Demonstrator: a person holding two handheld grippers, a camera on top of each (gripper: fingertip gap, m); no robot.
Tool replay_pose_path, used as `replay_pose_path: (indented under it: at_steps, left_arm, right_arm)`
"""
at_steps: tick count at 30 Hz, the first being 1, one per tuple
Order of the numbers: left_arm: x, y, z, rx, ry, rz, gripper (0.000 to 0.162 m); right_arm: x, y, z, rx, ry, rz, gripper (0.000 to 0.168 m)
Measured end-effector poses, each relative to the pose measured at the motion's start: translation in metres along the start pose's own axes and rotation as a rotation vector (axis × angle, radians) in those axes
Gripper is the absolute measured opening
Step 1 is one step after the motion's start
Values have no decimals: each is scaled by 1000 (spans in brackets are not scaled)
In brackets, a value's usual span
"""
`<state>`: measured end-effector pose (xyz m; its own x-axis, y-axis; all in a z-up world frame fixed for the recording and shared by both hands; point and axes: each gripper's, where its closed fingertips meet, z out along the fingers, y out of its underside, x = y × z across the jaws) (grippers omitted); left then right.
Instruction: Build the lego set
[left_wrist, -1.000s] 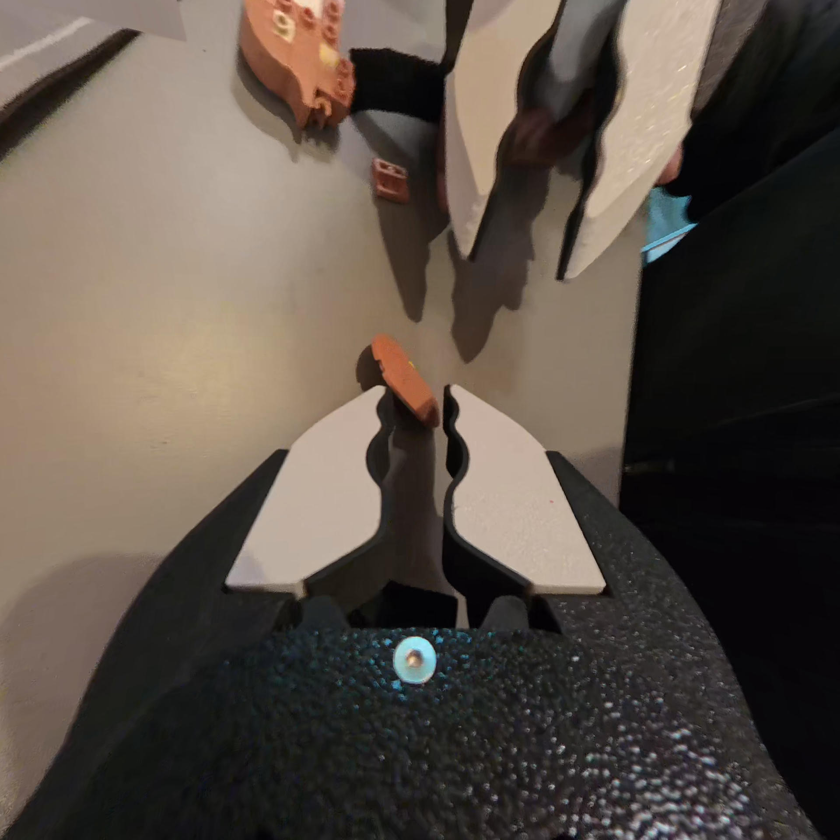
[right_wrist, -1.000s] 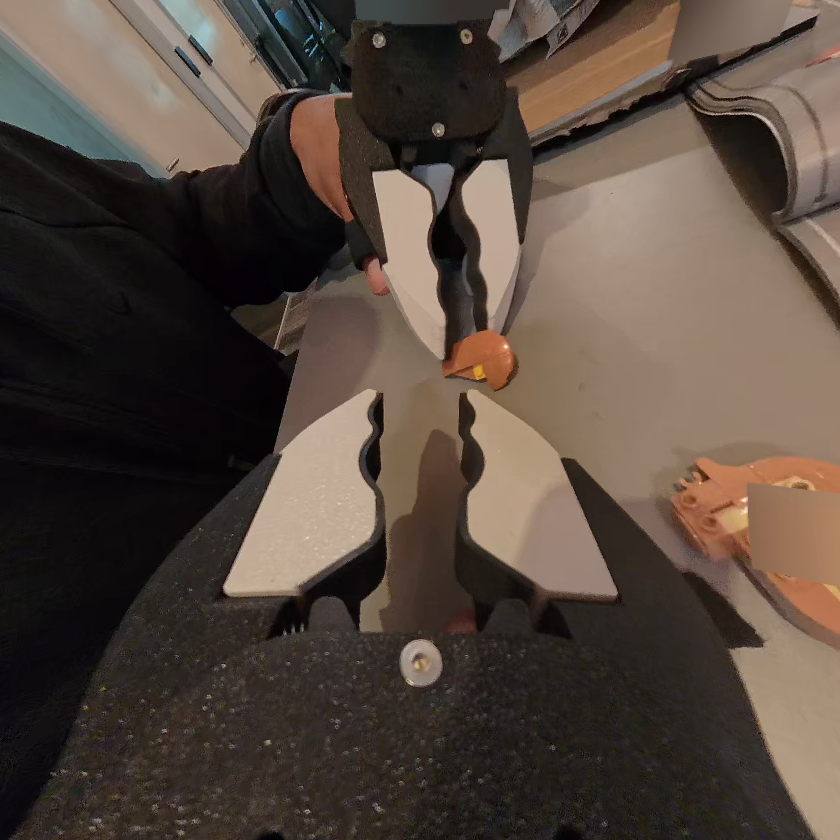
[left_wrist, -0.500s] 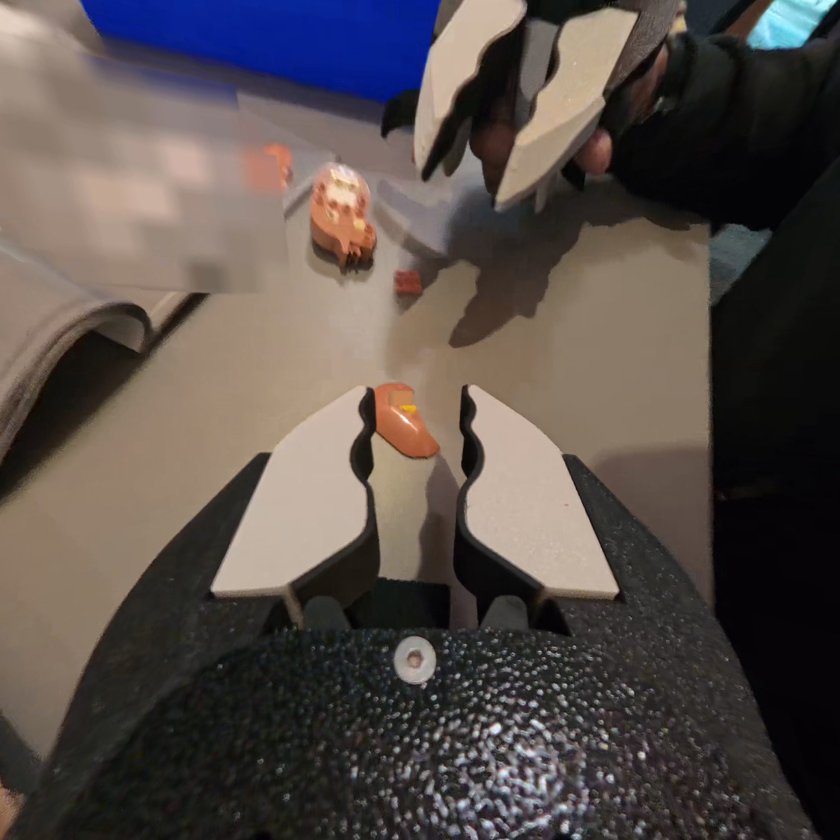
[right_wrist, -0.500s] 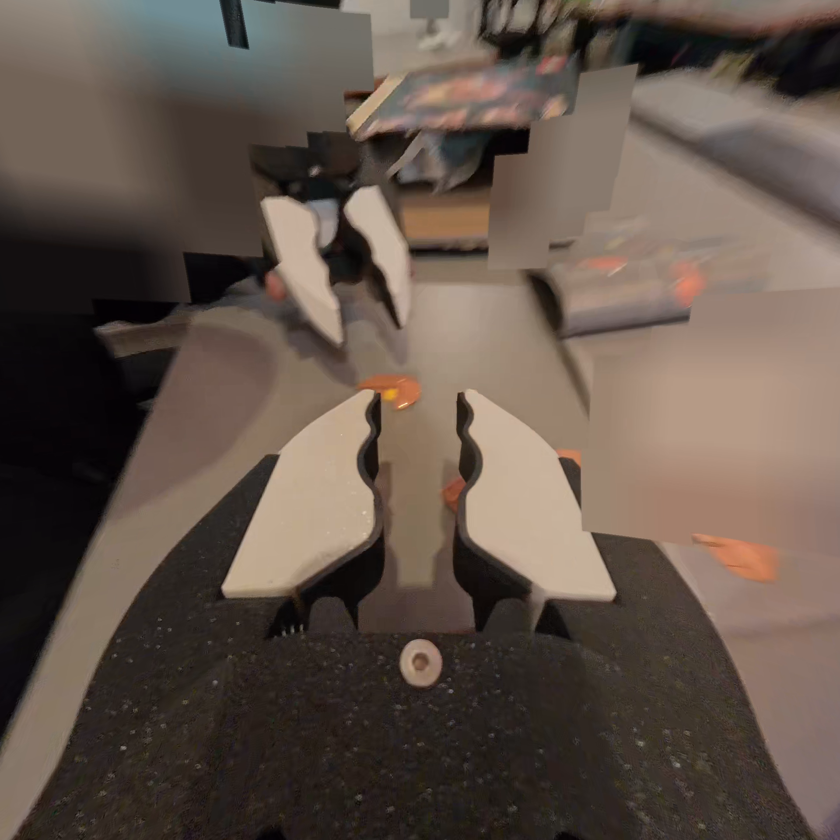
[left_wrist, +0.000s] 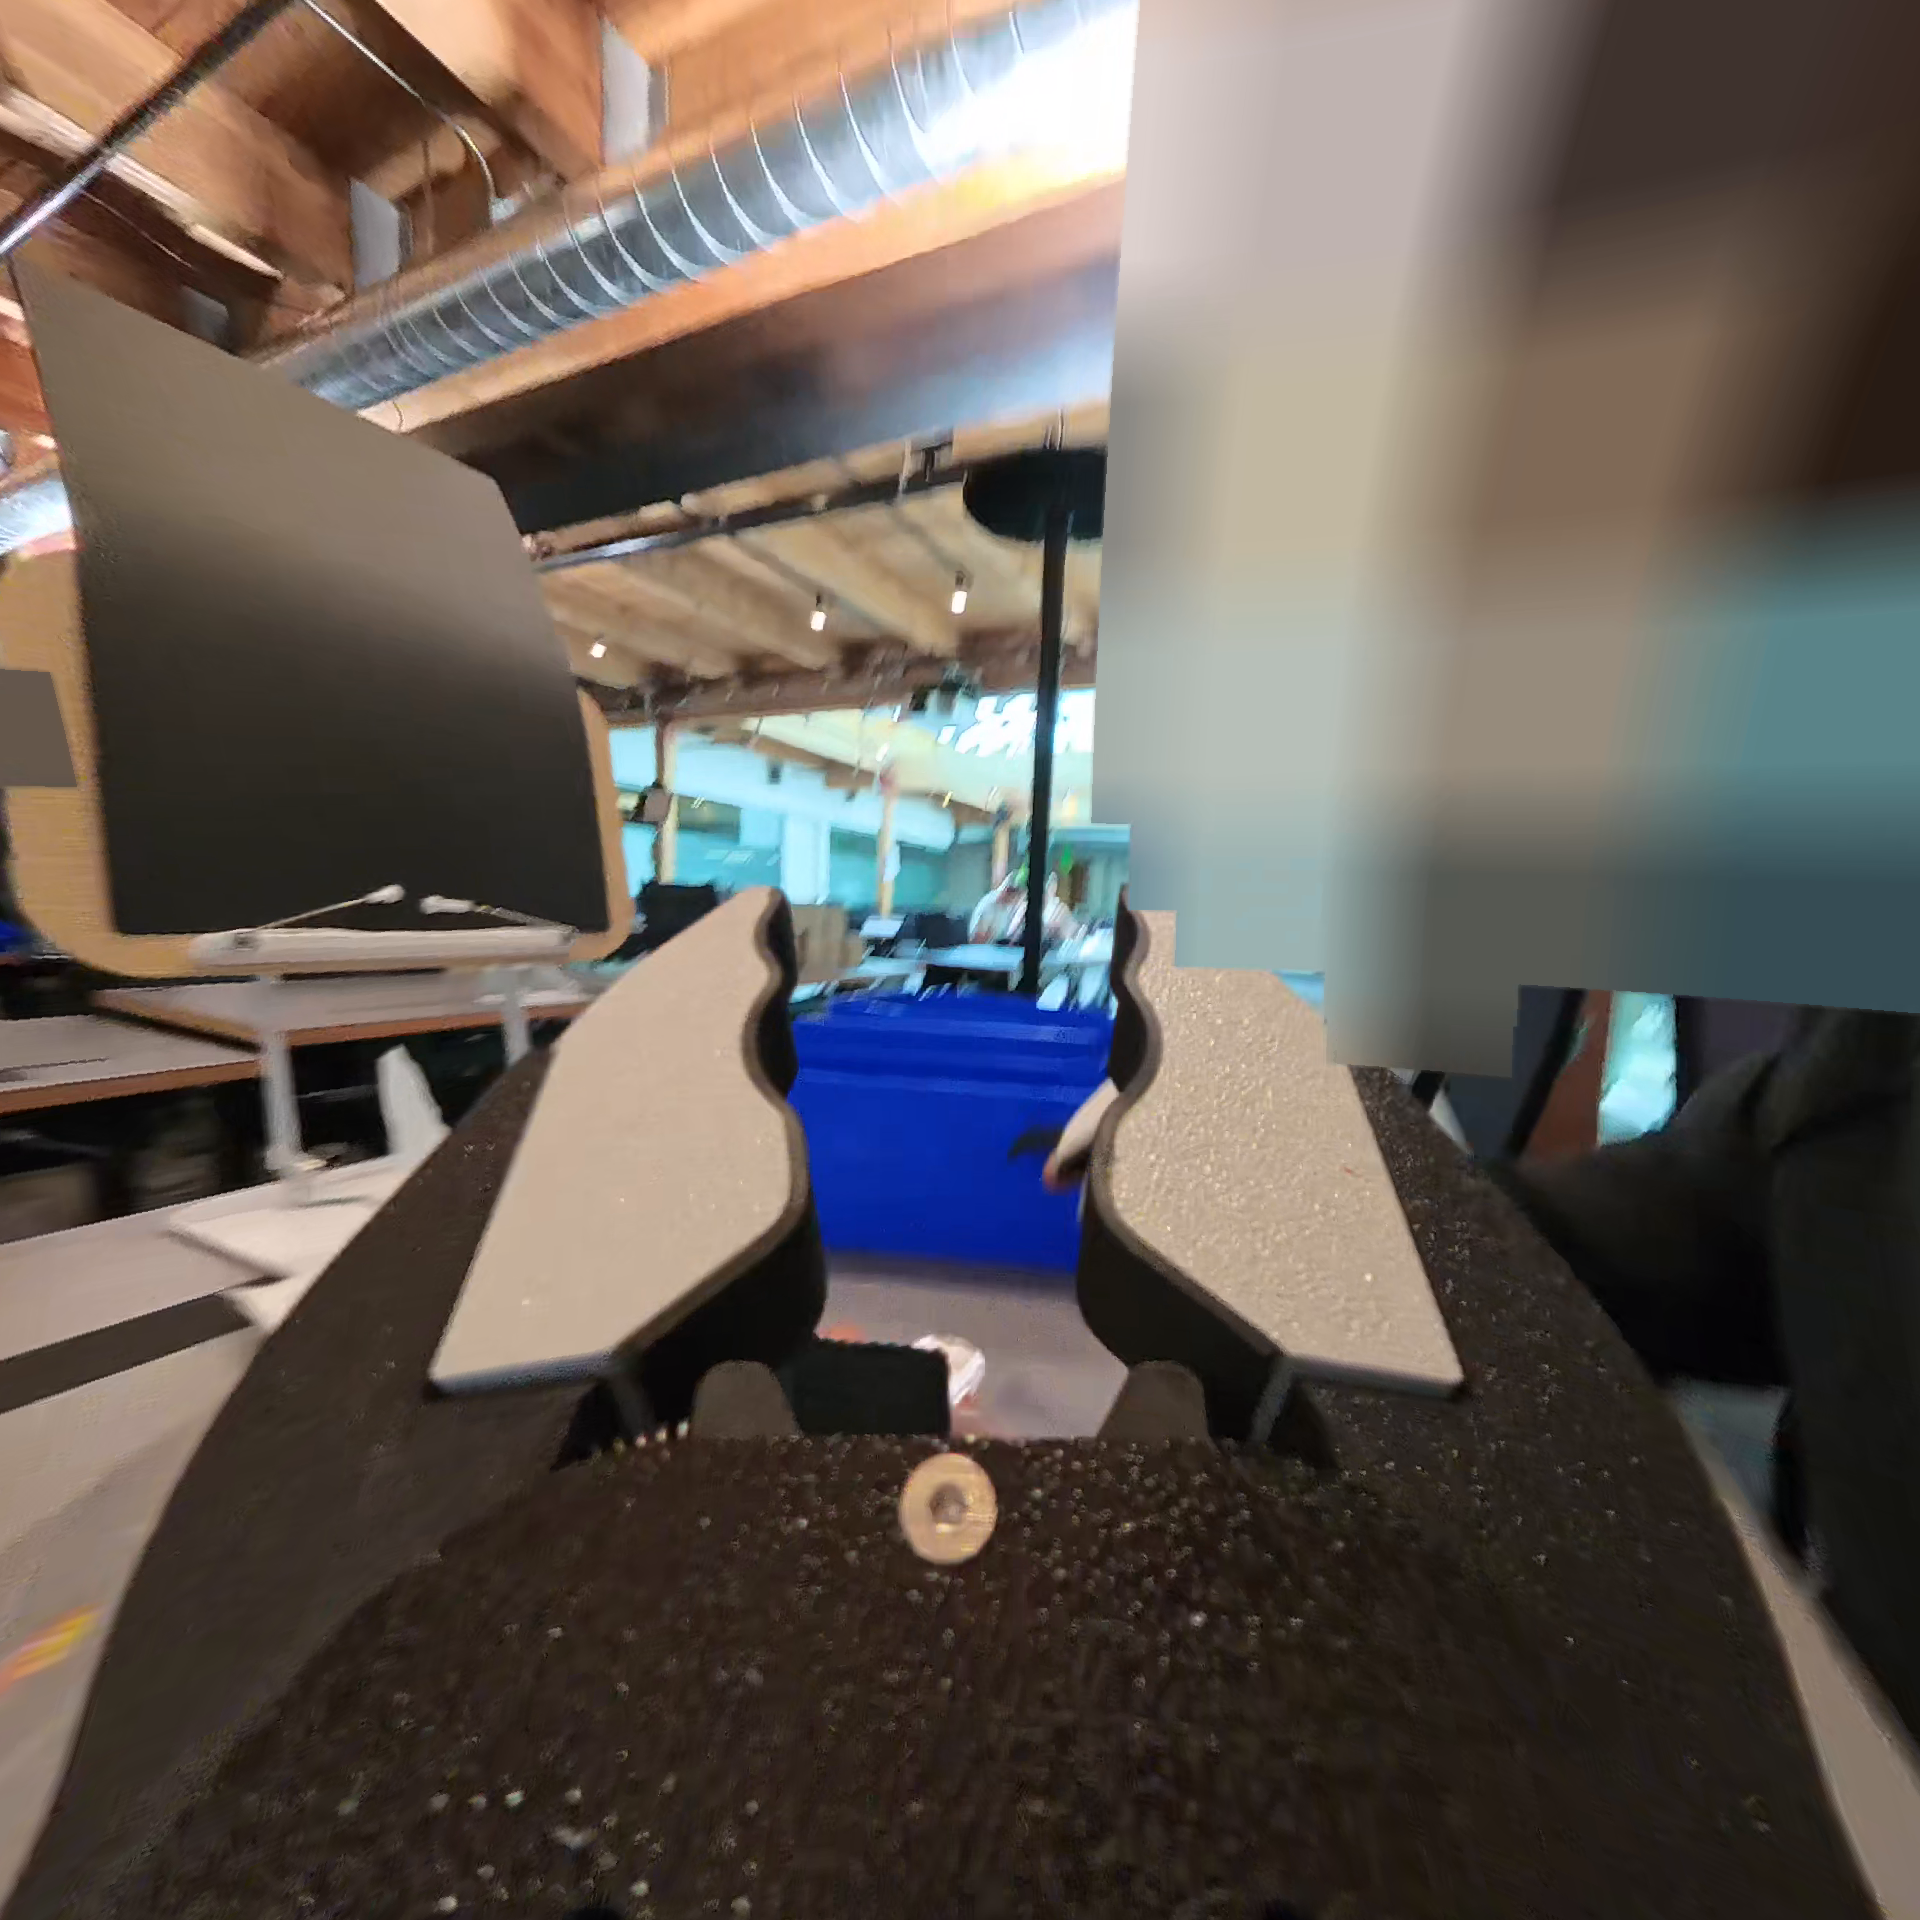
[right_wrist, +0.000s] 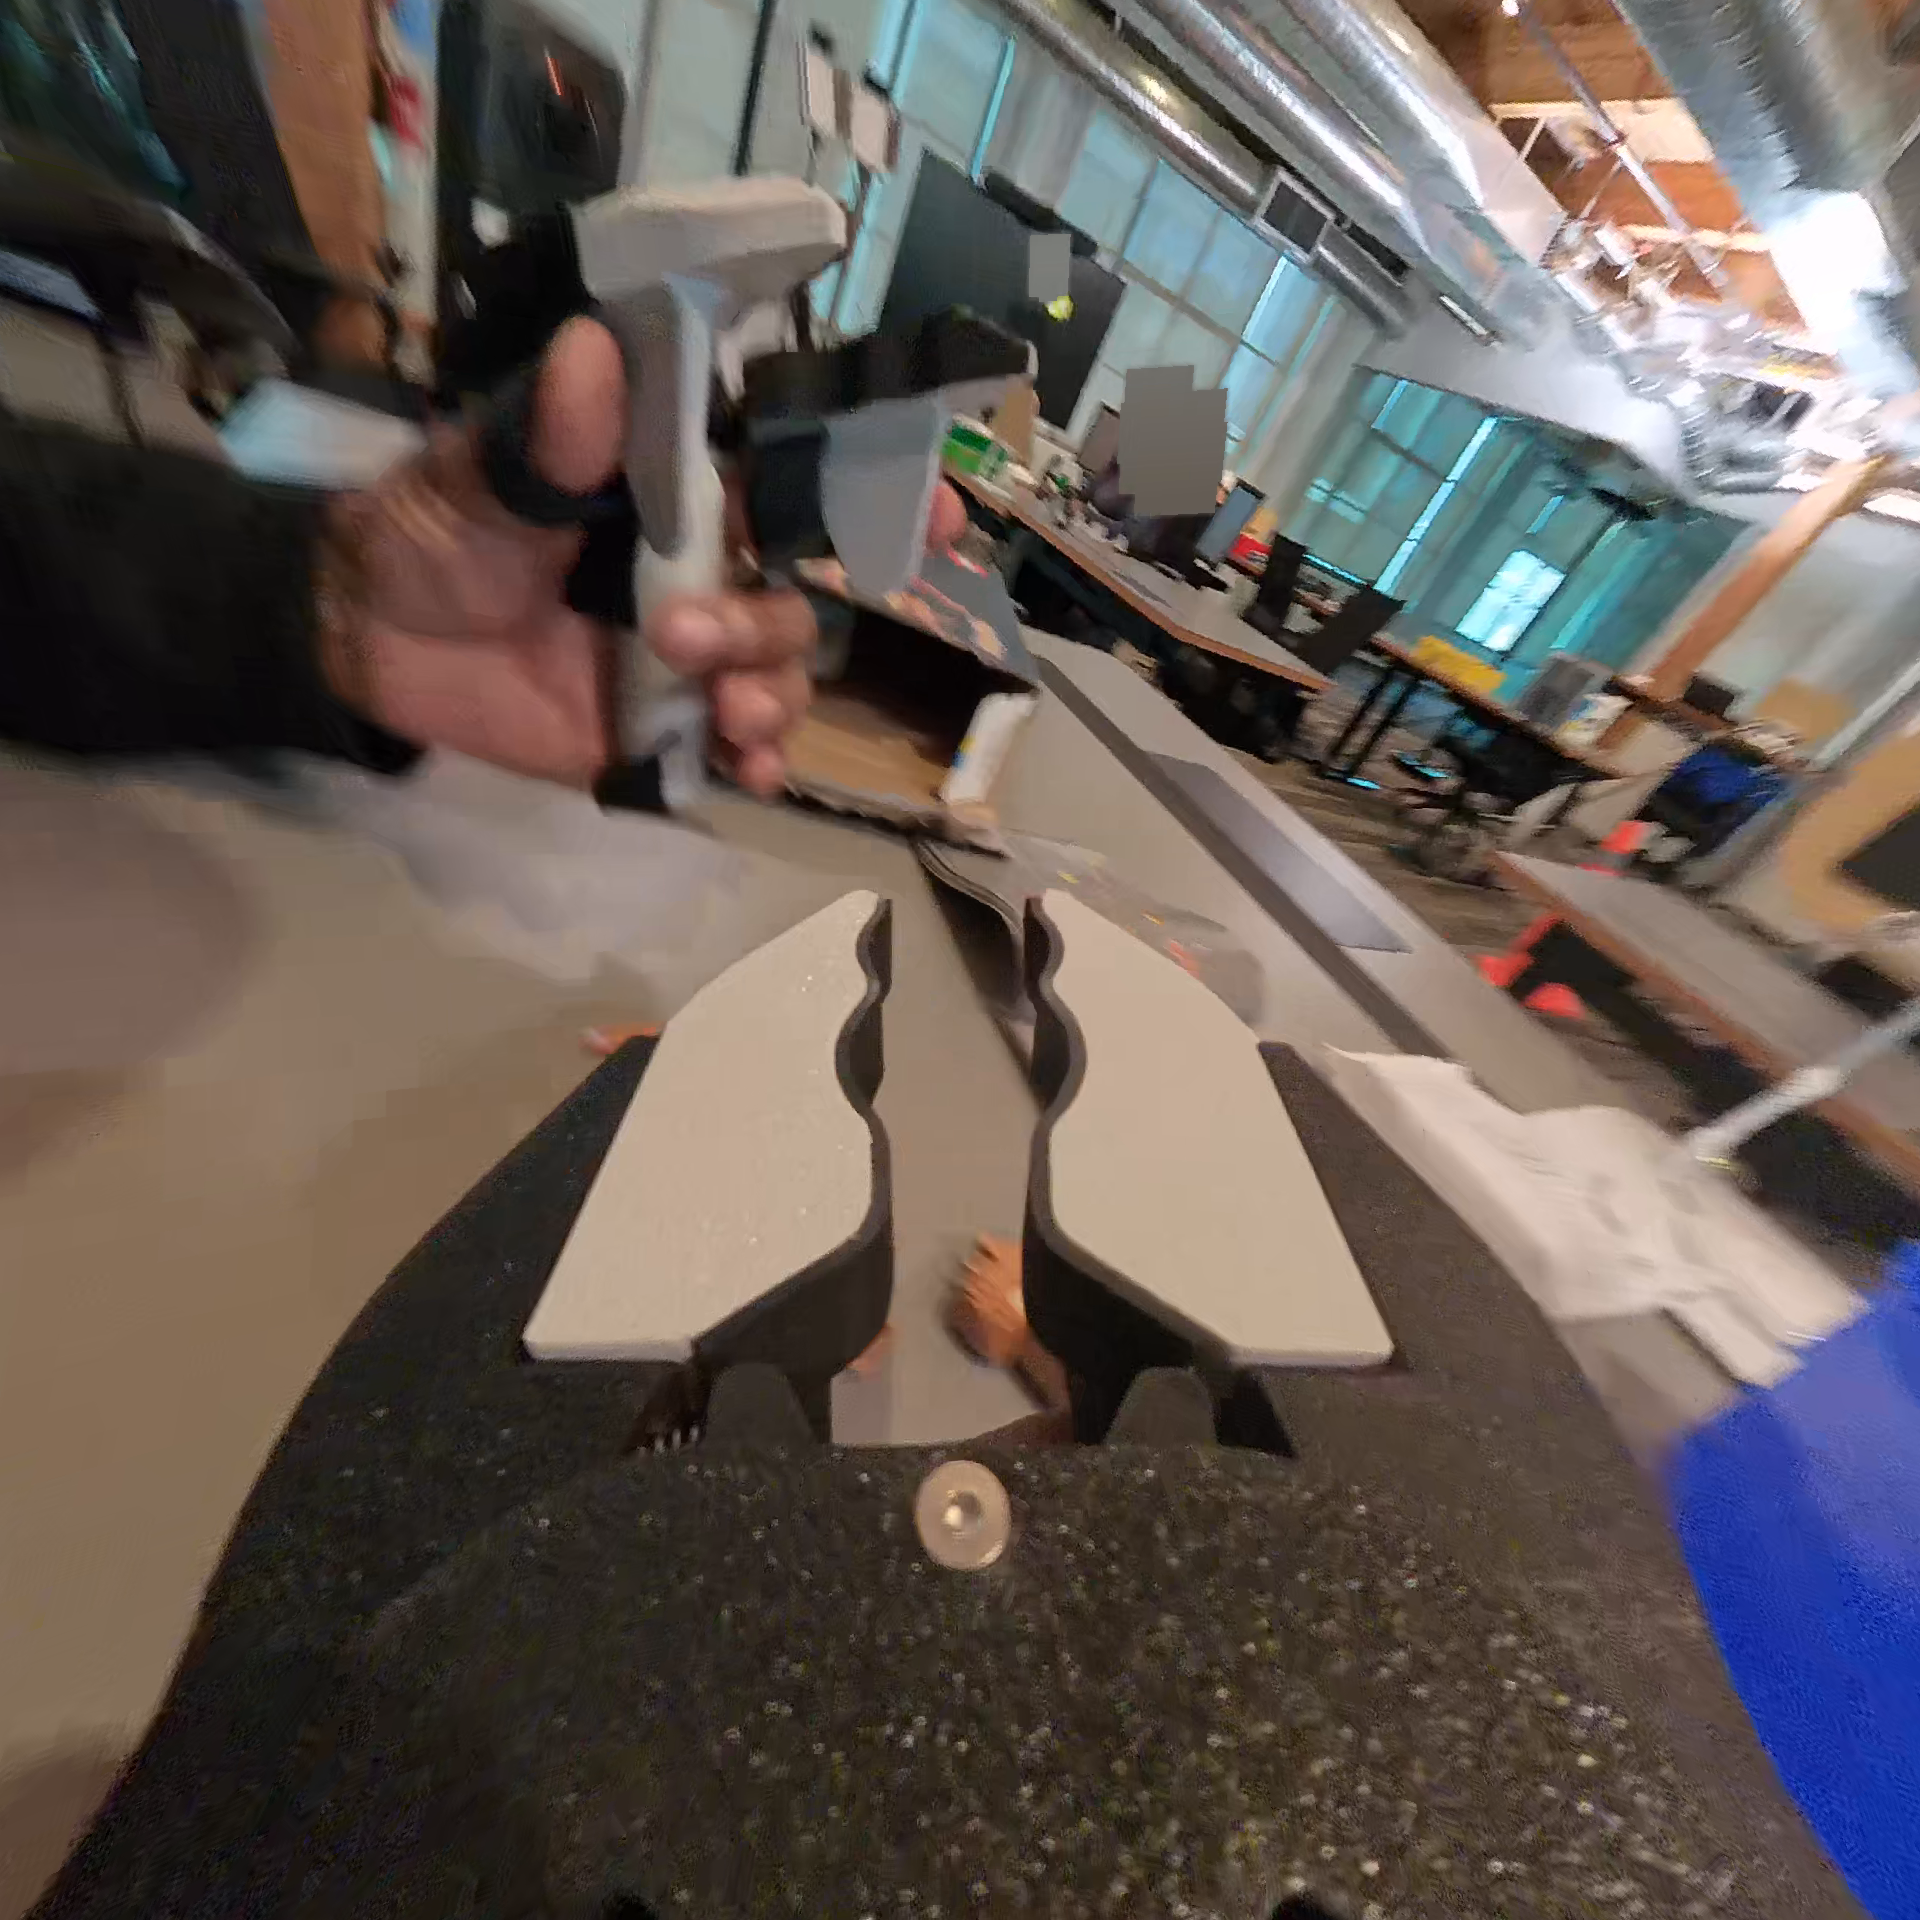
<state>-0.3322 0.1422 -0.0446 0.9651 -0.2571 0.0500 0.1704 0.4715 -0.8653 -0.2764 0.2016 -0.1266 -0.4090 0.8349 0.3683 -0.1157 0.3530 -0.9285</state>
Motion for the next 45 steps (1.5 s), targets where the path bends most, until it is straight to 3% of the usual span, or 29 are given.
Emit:
replay_pose_path:
  at_steps: [3,6,8,13,17,18,20,22,25,29,32,41,45]
  left_arm:
    - [12,-23,1,260,2,-204,60]
    - [33,-29,1,414,15,-295,64]
    - [49,-24,6,408,30,-266,63]
    - [68,-7,12,264,53,-236,58]
    - [65,-8,5,200,49,-212,68]
    - [61,-11,2,215,43,-237,71]
    - [59,-26,-8,321,88,-293,62]
    - [64,-36,-14,363,129,-295,58]
    - [70,-43,-18,397,144,-277,59]
    - [59,-43,-21,447,80,-315,60]
    - [52,-44,-27,484,66,-381,59]
    - [43,-46,-34,483,29,-342,66]
    - [46,-53,-34,495,131,-569,62]
  right_arm:
    - [-22,-12,19,21,-8,193,12]
    - [-25,1,39,-124,140,206,5]
    - [-35,-4,46,-135,122,175,2]
    - [-80,-16,51,-129,-191,288,0]
    - [-106,-36,40,-66,-473,454,0]
    - [-107,-37,43,-71,-437,428,0]
    - [-92,-41,50,-47,-283,350,0]
    - [-77,-53,49,25,-256,435,0]
    - [-80,-70,41,176,-348,558,0]
    - [-107,-83,36,247,-530,649,0]
    - [-112,-77,41,199,-542,677,0]
    - [-134,-81,48,181,-580,647,0]
    - [-140,-88,41,208,-671,676,0]
